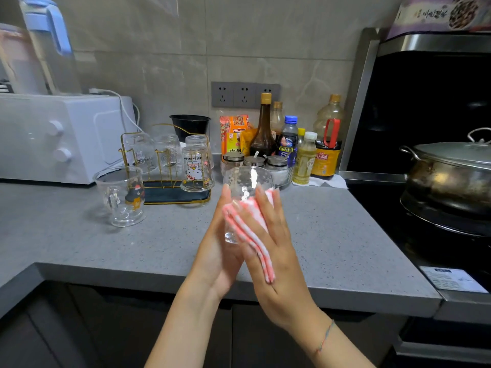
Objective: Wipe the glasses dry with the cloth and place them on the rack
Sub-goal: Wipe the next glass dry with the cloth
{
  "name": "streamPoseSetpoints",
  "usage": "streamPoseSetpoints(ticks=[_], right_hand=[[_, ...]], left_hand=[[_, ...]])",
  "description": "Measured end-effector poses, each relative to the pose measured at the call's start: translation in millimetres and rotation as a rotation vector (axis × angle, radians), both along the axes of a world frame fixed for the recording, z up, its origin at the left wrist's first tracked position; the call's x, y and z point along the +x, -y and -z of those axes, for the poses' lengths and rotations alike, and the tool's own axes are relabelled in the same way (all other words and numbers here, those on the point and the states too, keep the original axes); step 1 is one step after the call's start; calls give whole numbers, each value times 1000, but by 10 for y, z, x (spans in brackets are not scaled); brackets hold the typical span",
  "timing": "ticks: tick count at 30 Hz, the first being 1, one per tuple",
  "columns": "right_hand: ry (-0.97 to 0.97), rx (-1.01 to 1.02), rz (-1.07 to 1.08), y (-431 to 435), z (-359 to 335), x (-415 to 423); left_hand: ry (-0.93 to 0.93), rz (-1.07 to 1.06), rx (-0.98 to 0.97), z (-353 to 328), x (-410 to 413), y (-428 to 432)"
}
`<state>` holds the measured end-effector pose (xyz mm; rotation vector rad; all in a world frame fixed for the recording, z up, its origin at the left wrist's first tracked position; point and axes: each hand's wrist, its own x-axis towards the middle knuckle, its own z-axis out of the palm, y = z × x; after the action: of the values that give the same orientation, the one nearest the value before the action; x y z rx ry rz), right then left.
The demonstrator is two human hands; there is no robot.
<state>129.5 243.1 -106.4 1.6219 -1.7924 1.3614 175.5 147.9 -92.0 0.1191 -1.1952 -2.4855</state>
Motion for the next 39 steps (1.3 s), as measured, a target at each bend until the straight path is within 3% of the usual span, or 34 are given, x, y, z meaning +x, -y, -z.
streamPoseSetpoints(ticks=[6,11,14,17,20,24,28,39], right_hand=[[-26,-63,81,9,-150,-195],[320,-173,-106,22,-193,-234],[363,-172,-111,30,-122,-209],[383,-178,-127,5,-32,-132],[355,-152,-116,-8,78,-35],[176,-69,-92,-51,167,42],[37,-27,13,-51,182,36],[238,-166,1,-42,-222,-286]], left_hand=[[-32,-4,-81,-37,31,-64],[17,-13,32,-24,11,-132],[5,2,101,9,-10,-132],[-26,2,20,24,-14,-128],[-33,27,20,-17,-38,-127],[10,98,24,-51,-77,-32],[30,257,131,-103,-93,-22],[48,218,74,17,-90,-68]])
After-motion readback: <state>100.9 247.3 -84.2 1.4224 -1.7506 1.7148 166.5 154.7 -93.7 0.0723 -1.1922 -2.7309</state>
